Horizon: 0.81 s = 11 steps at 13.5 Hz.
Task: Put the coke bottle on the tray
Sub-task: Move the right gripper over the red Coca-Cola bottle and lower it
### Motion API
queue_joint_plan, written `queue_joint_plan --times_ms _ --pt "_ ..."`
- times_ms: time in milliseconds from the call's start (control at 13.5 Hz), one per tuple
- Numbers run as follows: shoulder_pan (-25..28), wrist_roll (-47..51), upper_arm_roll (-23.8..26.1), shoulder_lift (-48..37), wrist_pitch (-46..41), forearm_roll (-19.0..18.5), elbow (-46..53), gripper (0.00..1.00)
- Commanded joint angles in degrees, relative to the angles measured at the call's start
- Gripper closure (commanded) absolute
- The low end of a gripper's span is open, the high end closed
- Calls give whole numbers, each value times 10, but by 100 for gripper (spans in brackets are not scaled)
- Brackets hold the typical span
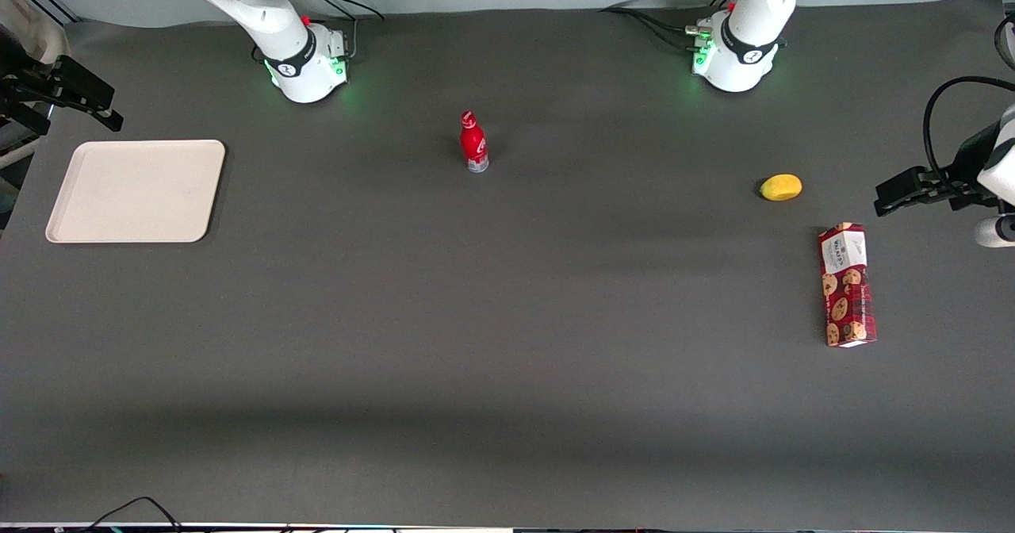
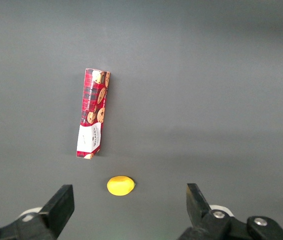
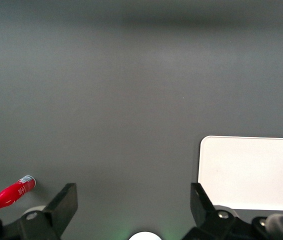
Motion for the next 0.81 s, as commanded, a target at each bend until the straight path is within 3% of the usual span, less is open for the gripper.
queue_joint_plan --times_ms 0,222,370,444,593,741 --pt "1 6 -4 3 -4 10 7 0" --pt "1 9 -3 -2 -10 10 6 0" --pt "2 90 10 -16 -46 36 6 0" --pt "9 151 40 -24 -70 61 10 0" --pt "11 262 132 -35 -96 76 8 0" --pt "11 369 204 -30 -83 126 -1 0"
